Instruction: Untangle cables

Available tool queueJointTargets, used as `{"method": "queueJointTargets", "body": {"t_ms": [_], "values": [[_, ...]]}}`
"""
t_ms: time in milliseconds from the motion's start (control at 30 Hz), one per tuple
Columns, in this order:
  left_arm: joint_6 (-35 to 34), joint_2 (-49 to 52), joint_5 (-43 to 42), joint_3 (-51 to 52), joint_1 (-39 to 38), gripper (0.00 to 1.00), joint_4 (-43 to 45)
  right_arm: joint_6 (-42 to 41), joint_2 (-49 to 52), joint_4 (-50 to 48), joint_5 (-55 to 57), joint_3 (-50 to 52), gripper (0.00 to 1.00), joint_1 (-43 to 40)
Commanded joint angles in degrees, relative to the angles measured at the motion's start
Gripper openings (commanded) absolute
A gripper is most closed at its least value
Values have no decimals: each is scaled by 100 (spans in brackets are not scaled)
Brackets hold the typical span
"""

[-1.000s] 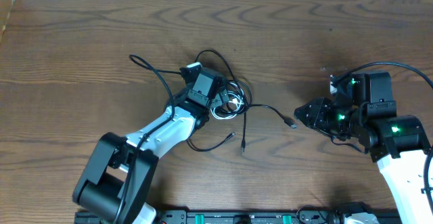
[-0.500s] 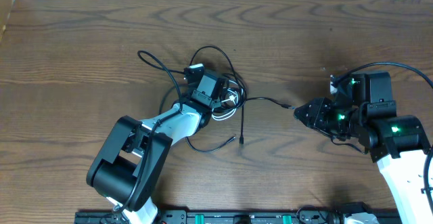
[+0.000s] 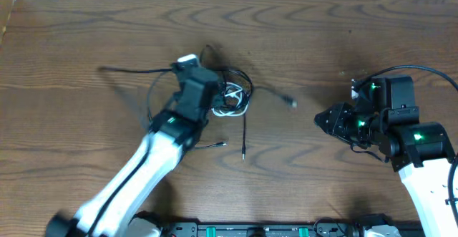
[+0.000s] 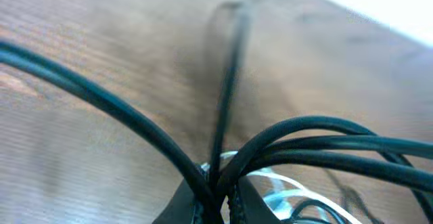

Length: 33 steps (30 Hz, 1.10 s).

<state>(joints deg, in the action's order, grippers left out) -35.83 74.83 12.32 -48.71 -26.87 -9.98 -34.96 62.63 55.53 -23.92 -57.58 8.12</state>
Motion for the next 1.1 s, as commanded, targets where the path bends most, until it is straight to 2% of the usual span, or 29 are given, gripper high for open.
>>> {"method": "queueJointTargets", "body": {"t_ms": [0,100,233,333,467,633,767,833,900,967,1033,1067], "values": [[-295,-796,-697,-26,17,7,-306,-11,-9,-129,-50,-42,30,219],[-286,-964,-811,-26,17,7,-522,-7,-9,-527,-603,-42,38,533],[-284,-852,-1770,-26,-7,7,-496,-129,39,-1462,-1325,-42,47,979],[-284,-767,-1908,-26,-9,8,-487,-822,168,-2050,-1294,-42,42,1248],[-282,-765,-2566,-26,-9,7,-98,-1589,629,-2623,-1128,-42,39,1576],[-229,-763,-2559,-26,-37,7,-57,-1991,1108,-3106,-1375,-42,38,1816],[-15,-758,-2529,-26,-201,8,-63,-2356,1239,-3254,-1377,-42,43,1818],[181,-752,-2343,-26,-291,7,-85,-2376,1231,-3324,-1412,-42,42,1812],[192,-748,-1757,-26,-361,8,-243,-2374,1226,-3388,-1469,-42,45,1814],[195,-748,-1744,-26,-361,8,-243,-2376,1228,-3390,-1436,-42,49,1814],[195,-748,-1742,-26,-404,7,-236,-2490,1228,-3392,-1377,-42,46,1814],[192,-748,-1744,-26,-424,7,-236,-2566,1228,-3392,-1379,-42,38,1814]]}}
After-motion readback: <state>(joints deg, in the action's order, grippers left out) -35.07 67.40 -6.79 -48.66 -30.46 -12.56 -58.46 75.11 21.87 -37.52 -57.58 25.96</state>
